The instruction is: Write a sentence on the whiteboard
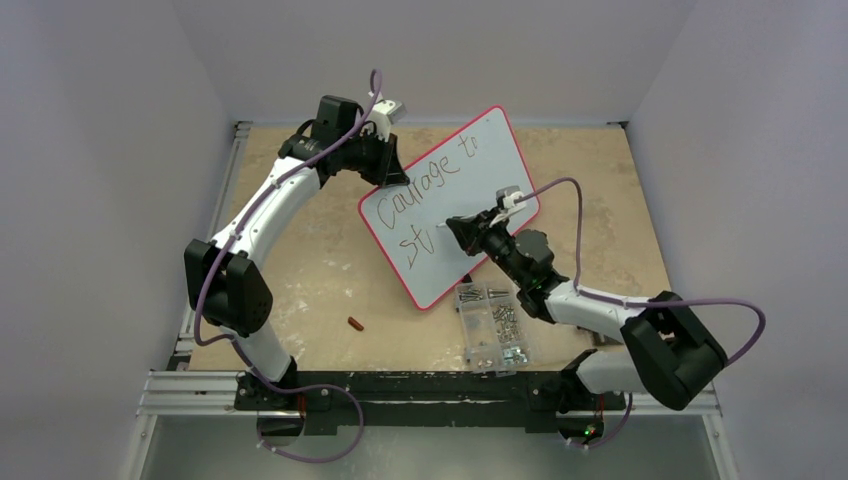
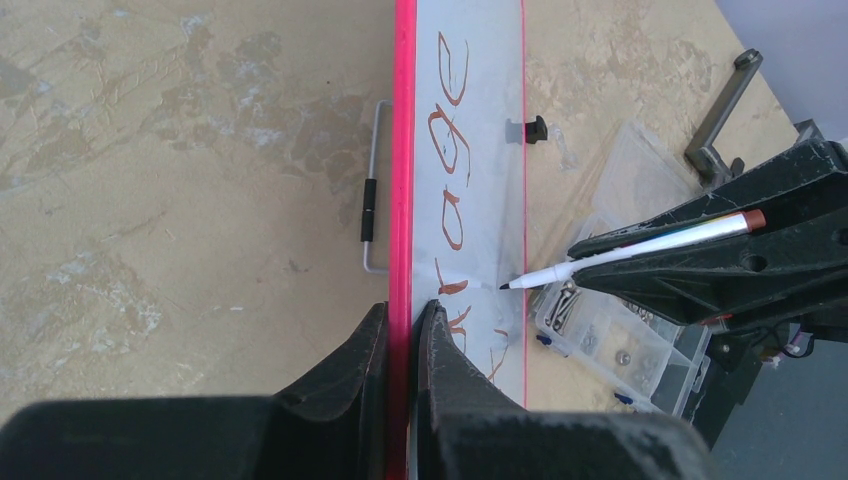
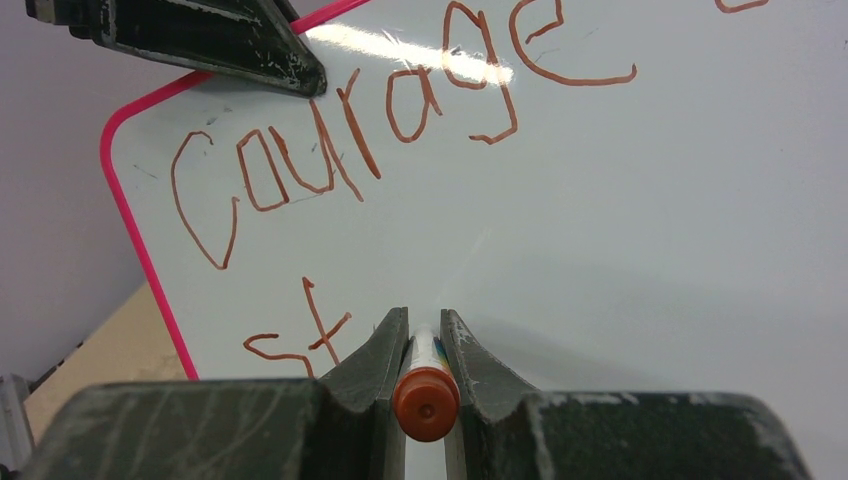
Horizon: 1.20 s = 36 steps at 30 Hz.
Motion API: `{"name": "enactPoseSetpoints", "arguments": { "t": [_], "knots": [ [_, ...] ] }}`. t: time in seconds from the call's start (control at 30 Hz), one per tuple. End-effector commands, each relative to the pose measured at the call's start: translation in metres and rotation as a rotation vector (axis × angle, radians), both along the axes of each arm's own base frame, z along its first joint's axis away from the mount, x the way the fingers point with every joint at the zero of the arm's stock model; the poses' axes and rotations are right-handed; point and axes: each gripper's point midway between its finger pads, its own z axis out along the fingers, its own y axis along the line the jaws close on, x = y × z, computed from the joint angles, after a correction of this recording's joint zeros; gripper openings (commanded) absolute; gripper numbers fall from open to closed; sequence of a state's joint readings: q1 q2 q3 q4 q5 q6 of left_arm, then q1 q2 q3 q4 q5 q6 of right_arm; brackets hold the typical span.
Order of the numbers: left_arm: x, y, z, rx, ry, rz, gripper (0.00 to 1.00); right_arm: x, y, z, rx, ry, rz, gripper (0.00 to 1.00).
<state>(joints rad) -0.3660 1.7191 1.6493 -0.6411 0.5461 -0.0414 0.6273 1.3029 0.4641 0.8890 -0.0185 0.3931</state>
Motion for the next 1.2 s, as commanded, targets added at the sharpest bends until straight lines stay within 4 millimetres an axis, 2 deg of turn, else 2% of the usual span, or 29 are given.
{"name": "enactPoseSetpoints", "arguments": {
  "t": [0.0,0.37,0.6,0.97,1.17],
  "knots": [
    [0.009,0.025,-0.033,0.164,0.008,0.061,0.00,0.009,0.008,0.029,0.062,-0.063,0.009,0.00],
    [0.009,0.024,-0.033,0.163,0.008,0.059,0.00,0.009,0.019,0.016,0.048,-0.037,0.059,0.00],
    [0.010,0.025,-0.032,0.166,0.007,0.064,0.00,0.002,0.020,-0.003,0.029,0.014,0.085,0.00],
    [0.010,0.025,-0.032,0.166,0.007,0.063,0.00,-0.011,0.009,-0.015,-0.002,0.046,0.073,0.00],
    [0.009,0.024,-0.031,0.164,0.008,0.060,0.00,-0.005,0.003,-0.011,-0.012,0.041,0.030,0.00]
  ]
}}
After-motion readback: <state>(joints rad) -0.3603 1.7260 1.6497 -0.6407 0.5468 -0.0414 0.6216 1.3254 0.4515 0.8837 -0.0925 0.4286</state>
